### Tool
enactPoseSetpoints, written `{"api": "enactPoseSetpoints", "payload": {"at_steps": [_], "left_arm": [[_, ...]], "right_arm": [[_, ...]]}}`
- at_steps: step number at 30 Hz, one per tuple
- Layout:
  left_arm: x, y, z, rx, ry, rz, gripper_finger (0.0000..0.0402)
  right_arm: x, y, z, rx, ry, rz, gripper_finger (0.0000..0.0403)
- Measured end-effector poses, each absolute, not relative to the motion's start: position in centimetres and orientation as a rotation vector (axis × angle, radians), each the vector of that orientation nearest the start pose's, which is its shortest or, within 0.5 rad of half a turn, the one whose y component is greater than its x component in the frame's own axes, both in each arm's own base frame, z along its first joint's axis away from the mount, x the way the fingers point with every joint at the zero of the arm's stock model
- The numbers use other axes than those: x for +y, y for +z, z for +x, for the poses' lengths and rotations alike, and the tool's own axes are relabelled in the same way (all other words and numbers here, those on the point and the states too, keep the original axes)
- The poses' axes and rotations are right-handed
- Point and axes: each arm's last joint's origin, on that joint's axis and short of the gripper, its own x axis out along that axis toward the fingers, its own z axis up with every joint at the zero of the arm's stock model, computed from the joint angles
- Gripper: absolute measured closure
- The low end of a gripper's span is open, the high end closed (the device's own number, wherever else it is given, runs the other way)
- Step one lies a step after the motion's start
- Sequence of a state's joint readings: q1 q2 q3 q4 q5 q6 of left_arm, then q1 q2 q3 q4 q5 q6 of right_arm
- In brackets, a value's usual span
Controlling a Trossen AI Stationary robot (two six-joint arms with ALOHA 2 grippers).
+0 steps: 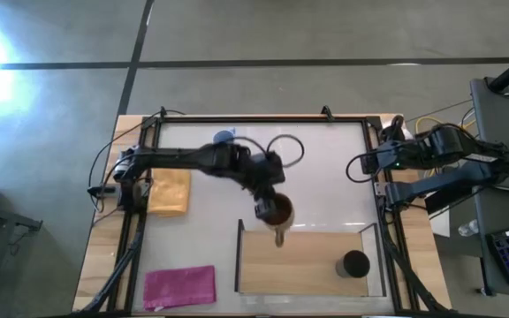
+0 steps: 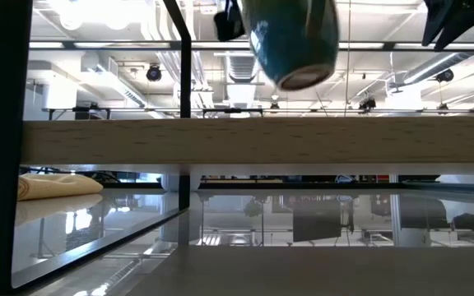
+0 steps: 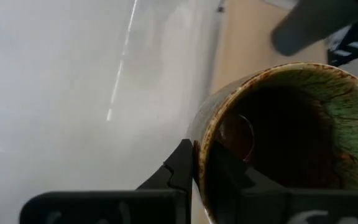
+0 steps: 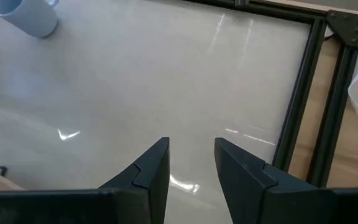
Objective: Stack small to large cups/mugs on shelf
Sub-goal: Put the green and brown patterned mug on the shelf
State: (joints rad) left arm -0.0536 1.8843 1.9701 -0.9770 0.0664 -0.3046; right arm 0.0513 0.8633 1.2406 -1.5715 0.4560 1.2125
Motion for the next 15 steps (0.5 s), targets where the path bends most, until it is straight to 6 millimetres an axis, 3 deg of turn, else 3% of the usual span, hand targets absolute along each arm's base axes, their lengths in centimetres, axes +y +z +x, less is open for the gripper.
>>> {"api": "enactPoseSetpoints", "payload": {"at_steps": [9,15], "left_arm": [[-8.1,36.4,41.3,0.746,0.053,-0.449,0.039],[-10.8,33.4,43.1,0.806,0.039,-0.458,0.039]], "right_arm": [[0.0,32.2,9.9,1.027,-0.819,0.745,0.0282],[1.1,32.5,11.4,0.904,-0.579,0.799,0.0282]]}}
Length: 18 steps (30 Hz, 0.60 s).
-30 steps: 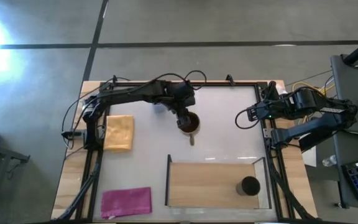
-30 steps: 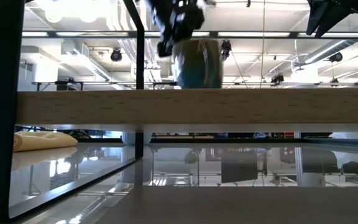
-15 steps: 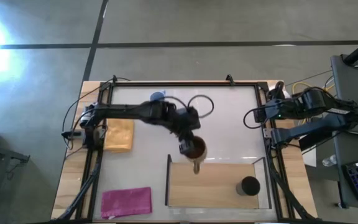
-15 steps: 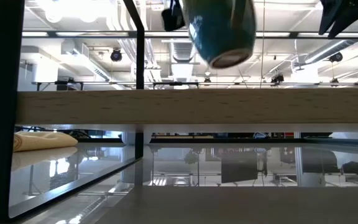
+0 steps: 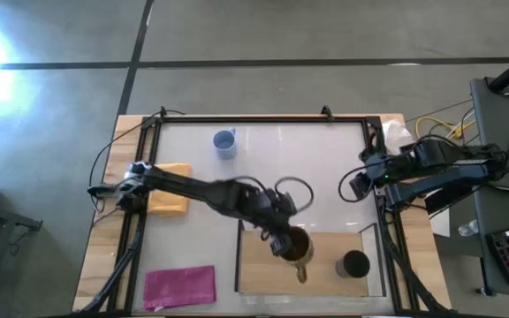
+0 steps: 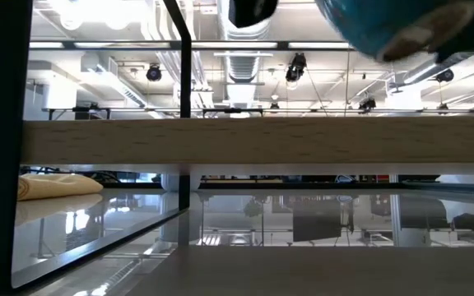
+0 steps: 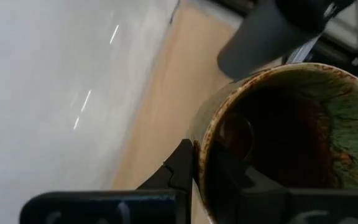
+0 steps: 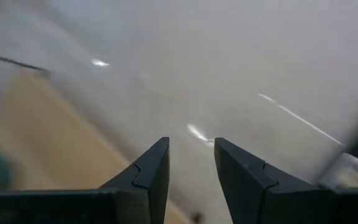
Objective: Stack small to large cups/mugs on shelf
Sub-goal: Put the green and brown patterned mug on the shelf
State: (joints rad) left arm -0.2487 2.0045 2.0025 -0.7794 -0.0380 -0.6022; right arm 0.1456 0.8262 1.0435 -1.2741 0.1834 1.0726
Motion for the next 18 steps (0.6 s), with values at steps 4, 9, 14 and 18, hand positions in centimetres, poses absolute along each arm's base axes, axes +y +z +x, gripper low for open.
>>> {"api": "enactPoseSetpoints", "payload": {"at_steps": [4,9,14,18], "left_arm": [[-12.5,31.7,44.4,0.843,0.034,-0.436,0.039],[-13.7,30.9,45.3,0.865,0.03,-0.406,0.039],[-13.9,31.3,45.2,0.852,0.009,-0.383,0.039],[-13.8,30.9,45.0,0.901,-0.018,-0.359,0.039]], "right_arm": [[1.7,33.8,11.5,0.843,-0.494,0.813,0.0282],[2.7,34.7,12.1,0.837,-0.413,0.785,0.0282],[4.5,34.4,14.0,0.877,-0.334,0.725,0.0288],[6.6,33.4,16.0,0.926,-0.275,0.659,0.0304]]}}
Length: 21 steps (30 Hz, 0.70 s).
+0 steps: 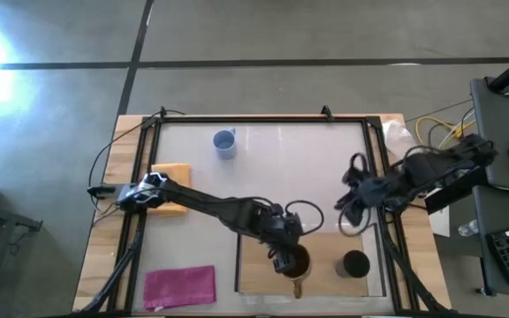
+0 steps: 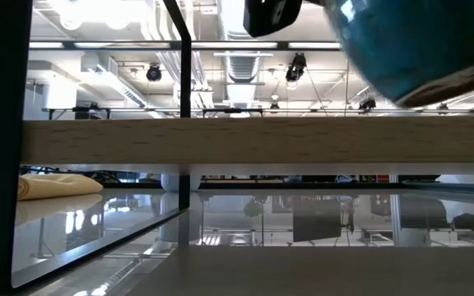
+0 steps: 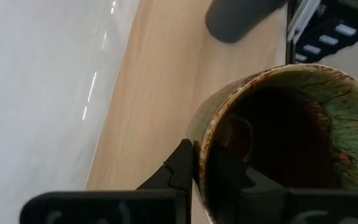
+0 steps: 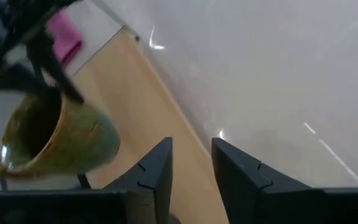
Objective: Stack small to large cups/mugs on shelf
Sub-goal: Put the green and brown patterned mug on the shelf
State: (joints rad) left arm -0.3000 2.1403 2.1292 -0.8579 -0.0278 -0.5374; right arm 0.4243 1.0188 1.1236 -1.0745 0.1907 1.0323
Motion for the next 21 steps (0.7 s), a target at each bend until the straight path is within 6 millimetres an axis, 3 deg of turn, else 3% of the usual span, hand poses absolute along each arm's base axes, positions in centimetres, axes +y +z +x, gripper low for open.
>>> {"api": "enactPoseSetpoints", "payload": {"at_steps": [5,10,21], "left_arm": [[-13.7,30.6,45.1,0.91,-0.03,-0.346,0.039],[-13.2,30.4,45.3,0.915,-0.028,-0.346,0.039],[-13.1,29.0,45.2,0.971,-0.05,-0.333,0.039]], "right_arm": [[8.6,32.8,18.2,0.936,-0.241,0.617,0.0332],[9.2,33.1,19.3,0.939,-0.236,0.605,0.0349],[9.3,33.6,19.5,0.923,-0.223,0.604,0.0349]]}}
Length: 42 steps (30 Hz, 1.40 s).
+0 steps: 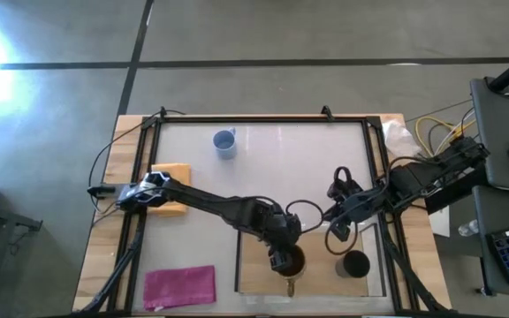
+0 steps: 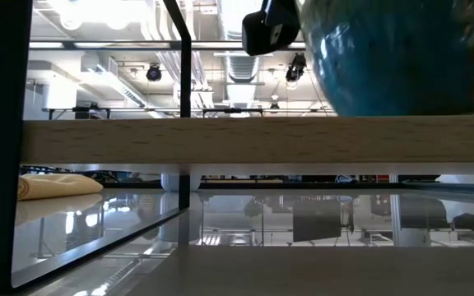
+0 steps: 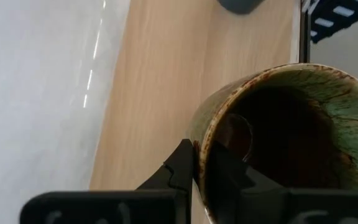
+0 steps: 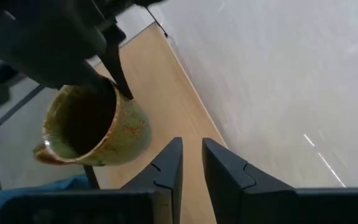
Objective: Stack small to large cups/mugs on shelf
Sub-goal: Put the green and brown patterned mug on the shelf
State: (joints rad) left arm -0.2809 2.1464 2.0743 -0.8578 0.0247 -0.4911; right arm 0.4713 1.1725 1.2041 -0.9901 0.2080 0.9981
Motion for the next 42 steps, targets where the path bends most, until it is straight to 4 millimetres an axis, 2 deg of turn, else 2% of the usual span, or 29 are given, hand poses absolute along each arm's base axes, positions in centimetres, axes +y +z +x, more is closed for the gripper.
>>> {"api": "enactPoseSetpoints", "payload": {"at_steps": [8,14,17,29,42], "left_arm": [[-13.1,28.8,45.3,0.958,-0.034,-0.356,0.039],[-13.3,29.2,45.7,0.911,-0.066,-0.381,0.0354],[-13.3,29.3,45.8,0.901,-0.083,-0.389,0.0349],[-13.1,29.4,45.9,0.896,-0.08,-0.392,0.0344],[-11.8,29.0,46.2,0.894,-0.049,-0.396,0.0343]], "right_arm": [[9.2,33.6,19.4,0.92,-0.224,0.604,0.0349],[9.3,33.5,19.4,0.933,-0.213,0.607,0.0349],[9.4,33.5,19.3,0.959,-0.184,0.622,0.0349],[10.1,33.3,19.2,0.991,-0.15,0.628,0.0349],[10.5,32.6,19.8,1.045,-0.136,0.642,0.0348]]}}
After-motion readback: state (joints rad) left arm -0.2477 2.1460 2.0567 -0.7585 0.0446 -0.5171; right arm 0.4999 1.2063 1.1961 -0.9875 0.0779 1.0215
